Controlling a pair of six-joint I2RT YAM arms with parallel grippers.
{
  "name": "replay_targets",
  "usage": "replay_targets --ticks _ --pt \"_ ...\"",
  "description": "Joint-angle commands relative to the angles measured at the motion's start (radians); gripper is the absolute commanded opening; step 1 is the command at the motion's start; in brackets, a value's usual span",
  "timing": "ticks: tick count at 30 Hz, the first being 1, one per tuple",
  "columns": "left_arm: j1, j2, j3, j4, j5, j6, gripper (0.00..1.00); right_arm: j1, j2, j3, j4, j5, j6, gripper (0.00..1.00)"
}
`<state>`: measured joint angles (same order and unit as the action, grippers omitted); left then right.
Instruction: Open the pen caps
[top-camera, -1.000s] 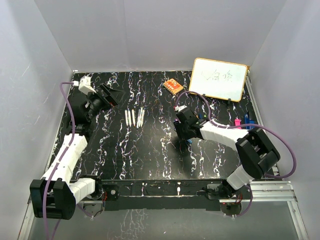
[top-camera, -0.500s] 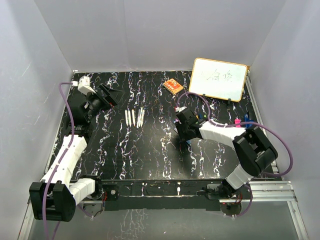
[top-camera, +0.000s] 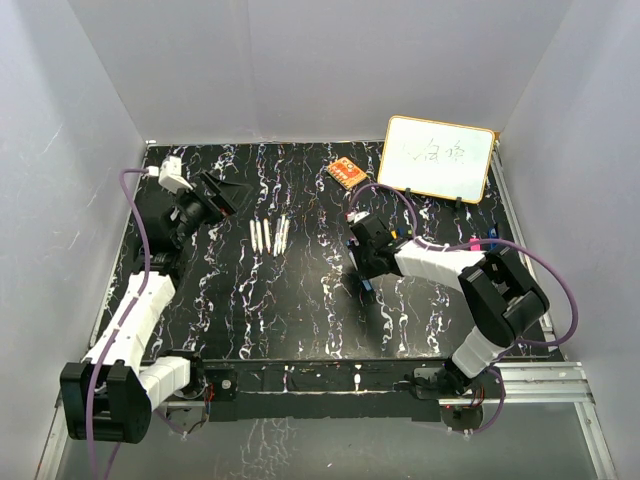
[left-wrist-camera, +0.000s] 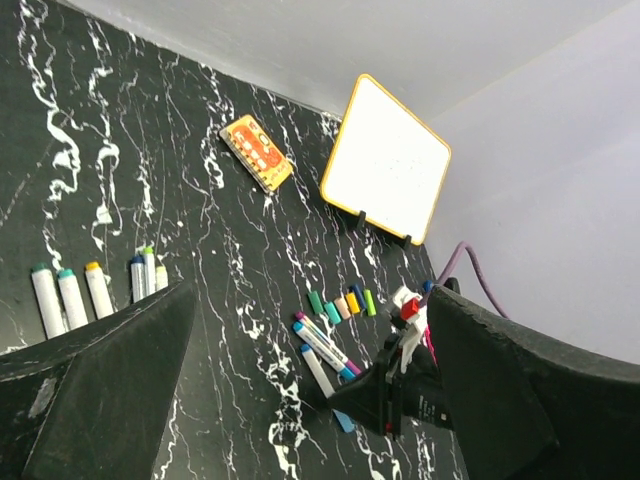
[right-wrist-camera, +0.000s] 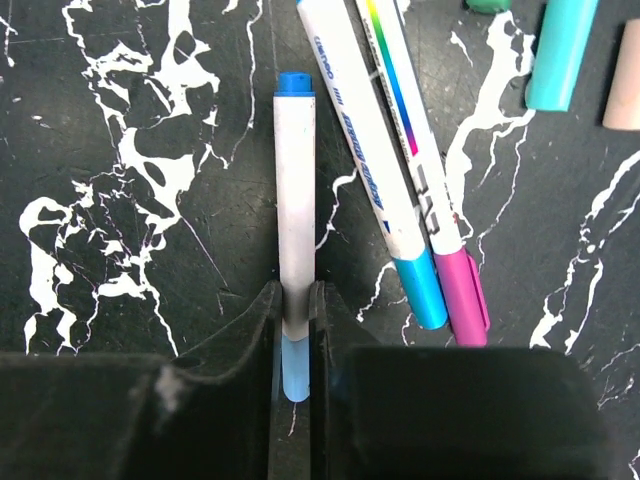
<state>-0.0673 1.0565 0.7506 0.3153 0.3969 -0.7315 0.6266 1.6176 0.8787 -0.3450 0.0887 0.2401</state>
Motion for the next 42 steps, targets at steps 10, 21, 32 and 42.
replay_targets --ticks 10,21,32,42 --pt "-0.258 0.114 -0.055 0.031 -0.004 -0.081 0.98 0.019 -0.048 0.028 0.129 -0.085 -0.037 0.0" --pt "-0.443 0.348 0.014 0.071 -0.058 -0.134 0.95 0.052 -0.139 0.098 0.167 -0.097 -0.06 0.0" --pt "-0.535 0.486 0.066 0.149 -0.08 -0.173 0.89 0.075 -0.175 0.127 0.199 -0.12 -0.068 0.0" --pt "-0.554 0.517 0.057 0.213 -0.132 -0.236 0.81 0.094 -0.222 0.118 0.209 -0.15 -0.068 0.0"
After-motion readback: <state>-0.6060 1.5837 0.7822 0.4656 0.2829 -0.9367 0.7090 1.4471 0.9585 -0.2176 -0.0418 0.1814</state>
